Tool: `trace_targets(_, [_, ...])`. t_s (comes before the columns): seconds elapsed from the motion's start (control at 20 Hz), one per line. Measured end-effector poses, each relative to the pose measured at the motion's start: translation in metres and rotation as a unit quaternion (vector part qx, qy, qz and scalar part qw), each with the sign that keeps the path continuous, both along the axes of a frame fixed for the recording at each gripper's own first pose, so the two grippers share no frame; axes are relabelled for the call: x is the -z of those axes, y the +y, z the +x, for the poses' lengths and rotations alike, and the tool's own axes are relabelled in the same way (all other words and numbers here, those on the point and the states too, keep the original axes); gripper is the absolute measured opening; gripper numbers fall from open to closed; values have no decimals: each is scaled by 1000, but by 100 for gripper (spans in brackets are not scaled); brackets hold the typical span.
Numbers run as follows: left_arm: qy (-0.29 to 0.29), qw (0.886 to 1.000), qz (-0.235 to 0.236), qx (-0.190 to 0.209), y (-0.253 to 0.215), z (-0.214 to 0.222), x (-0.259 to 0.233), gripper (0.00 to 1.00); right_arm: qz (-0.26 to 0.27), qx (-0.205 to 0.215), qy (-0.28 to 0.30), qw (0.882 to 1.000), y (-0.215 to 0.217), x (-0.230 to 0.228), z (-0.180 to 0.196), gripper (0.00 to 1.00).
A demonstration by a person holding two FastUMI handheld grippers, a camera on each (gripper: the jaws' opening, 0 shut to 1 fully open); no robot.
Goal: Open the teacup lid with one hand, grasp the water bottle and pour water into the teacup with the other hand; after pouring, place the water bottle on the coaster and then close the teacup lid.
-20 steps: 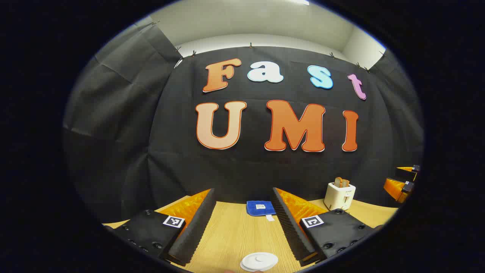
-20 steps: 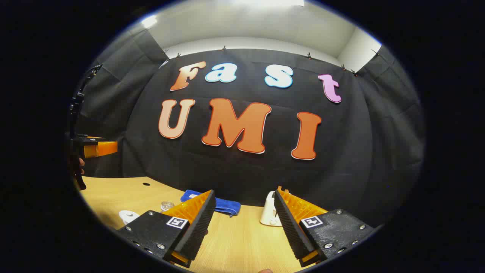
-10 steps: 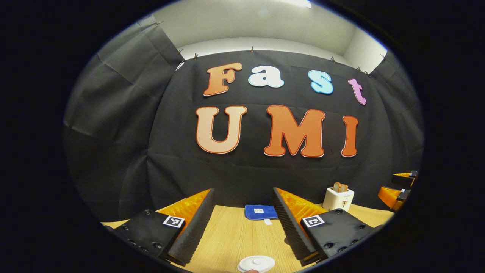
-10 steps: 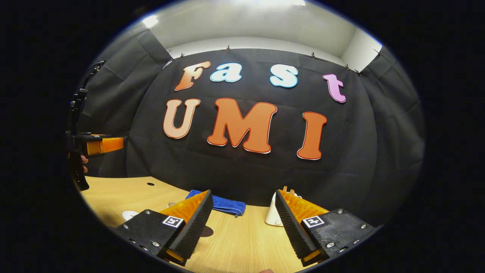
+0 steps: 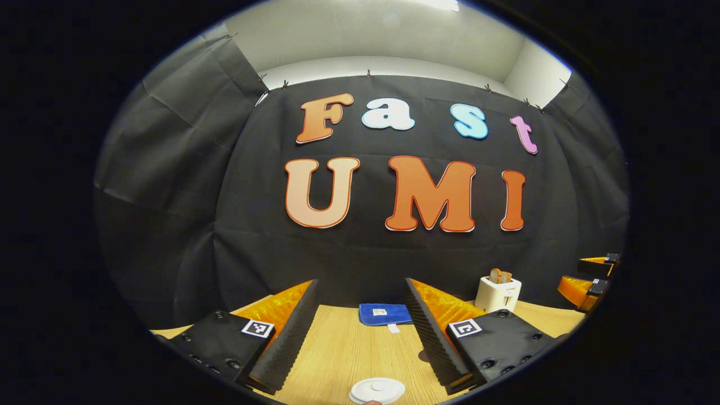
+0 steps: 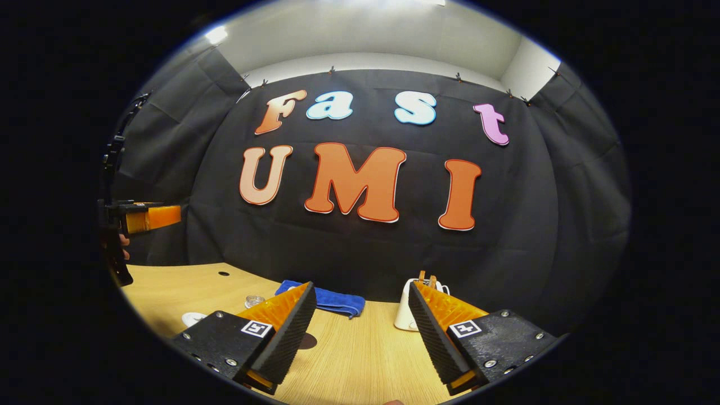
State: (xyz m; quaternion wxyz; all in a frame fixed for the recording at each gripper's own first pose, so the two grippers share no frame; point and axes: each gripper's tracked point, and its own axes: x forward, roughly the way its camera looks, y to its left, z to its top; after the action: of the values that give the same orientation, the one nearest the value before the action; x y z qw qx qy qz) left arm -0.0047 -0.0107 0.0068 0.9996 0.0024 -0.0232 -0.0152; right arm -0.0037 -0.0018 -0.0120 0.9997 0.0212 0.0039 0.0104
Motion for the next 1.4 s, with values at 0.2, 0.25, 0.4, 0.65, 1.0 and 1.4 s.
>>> trace_targets(0.2, [6, 1000, 9, 3, -5, 0, 9, 96, -1, -4, -4, 1000, -1, 1, -2, 98])
trace_targets(0.25, [11, 1000, 10, 3, -6, 0, 13, 96, -1, -6, -3, 1000, 0, 4, -3, 98])
trace_targets(0.4, [29, 1000, 10, 9, -9, 0, 29, 96, -3, -15, 4, 1000, 5, 13, -5, 98])
trace_targets(0.65, [67, 997, 12, 27, -16, -1, 74, 96, -3, -29, 21, 999, 12, 31, -6, 98])
trace_targets(1.0, [130, 990, 16, 45, -20, -9, 136, 98, 0, -44, 42, 998, 19, 54, -9, 98])
trace_targets(1.4, [194, 977, 61, 63, -26, -11, 193, 96, -9, -61, 58, 996, 29, 73, -14, 98])
